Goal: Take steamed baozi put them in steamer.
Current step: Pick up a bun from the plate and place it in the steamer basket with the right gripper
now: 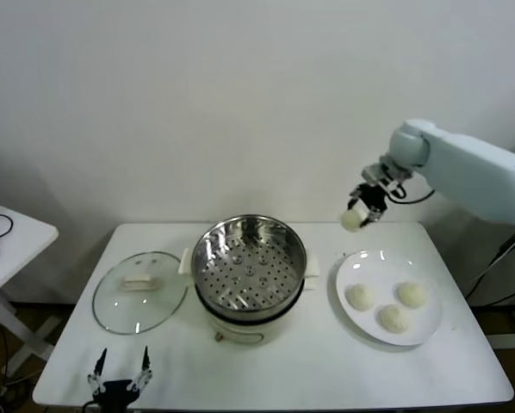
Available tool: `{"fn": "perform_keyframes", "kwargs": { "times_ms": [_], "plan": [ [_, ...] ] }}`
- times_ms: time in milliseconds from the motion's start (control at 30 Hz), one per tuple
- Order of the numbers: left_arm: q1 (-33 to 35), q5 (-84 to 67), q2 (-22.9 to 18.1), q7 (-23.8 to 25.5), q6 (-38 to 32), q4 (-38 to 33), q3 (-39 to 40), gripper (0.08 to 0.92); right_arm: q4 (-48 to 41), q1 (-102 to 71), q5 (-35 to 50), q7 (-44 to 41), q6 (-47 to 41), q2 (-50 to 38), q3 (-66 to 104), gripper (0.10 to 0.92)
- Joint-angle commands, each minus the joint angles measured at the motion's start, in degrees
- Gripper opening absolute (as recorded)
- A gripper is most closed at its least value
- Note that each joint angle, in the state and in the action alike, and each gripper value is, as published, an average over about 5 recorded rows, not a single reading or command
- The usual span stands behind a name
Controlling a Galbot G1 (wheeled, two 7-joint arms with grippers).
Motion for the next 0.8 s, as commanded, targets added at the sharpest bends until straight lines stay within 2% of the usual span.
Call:
{"fn": "perform_keyframes", "kwargs": {
  "times_ms": [33, 133, 333, 600, 800],
  "plan": [
    [-0.4, 0.5, -0.9, 0.0, 0.0, 0.2, 0.2, 0.823, 17.9, 13.0, 4.8, 6.2, 12.4, 7.9, -7.8, 0.58],
    [-0.5, 0.6, -1.0, 0.0, 0.0, 0.1, 0.3, 0.823, 16.8, 10.3, -1.8, 9.4, 17.7, 11.9, -7.4, 0.578],
    [-0.4, 0.5, -1.0, 0.0, 0.0, -0.5, 0.2, 0.823, 7.3, 2.1, -18.2, 13.5, 26.6, 17.0, -4.6, 0.579],
    [-0.5, 0.6, -1.1, 0.0, 0.0, -0.6, 0.4, 0.823, 0.0, -8.2, -30.0, 15.8, 31.9, 19.4, 0.0, 0.577],
    [-0.6, 0.8, -1.3, 0.0, -0.1, -0.3, 0.5, 0.823, -4.5, -12.2, -33.7, 16.9, 33.3, 20.6, 2.7, 0.577]
  ]
}}
